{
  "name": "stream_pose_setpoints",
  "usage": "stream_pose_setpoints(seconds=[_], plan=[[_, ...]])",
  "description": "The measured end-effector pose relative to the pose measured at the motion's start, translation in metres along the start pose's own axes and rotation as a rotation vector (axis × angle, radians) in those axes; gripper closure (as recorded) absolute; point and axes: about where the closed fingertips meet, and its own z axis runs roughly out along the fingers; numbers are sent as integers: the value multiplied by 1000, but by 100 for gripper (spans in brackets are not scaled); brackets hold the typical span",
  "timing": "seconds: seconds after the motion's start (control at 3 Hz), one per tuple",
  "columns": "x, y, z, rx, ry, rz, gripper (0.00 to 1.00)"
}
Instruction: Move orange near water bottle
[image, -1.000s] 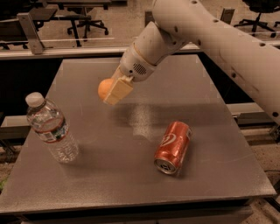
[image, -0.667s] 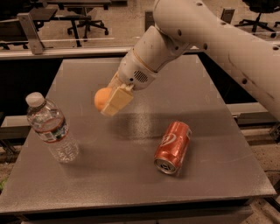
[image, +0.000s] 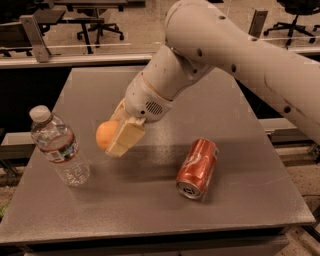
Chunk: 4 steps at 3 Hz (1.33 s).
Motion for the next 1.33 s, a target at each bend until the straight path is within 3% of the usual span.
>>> stream_pose_setpoints(seconds=[0.67,1.33], plan=[[5,4,26,-9,32,-4,97],[15,4,38,0,61,8,52]])
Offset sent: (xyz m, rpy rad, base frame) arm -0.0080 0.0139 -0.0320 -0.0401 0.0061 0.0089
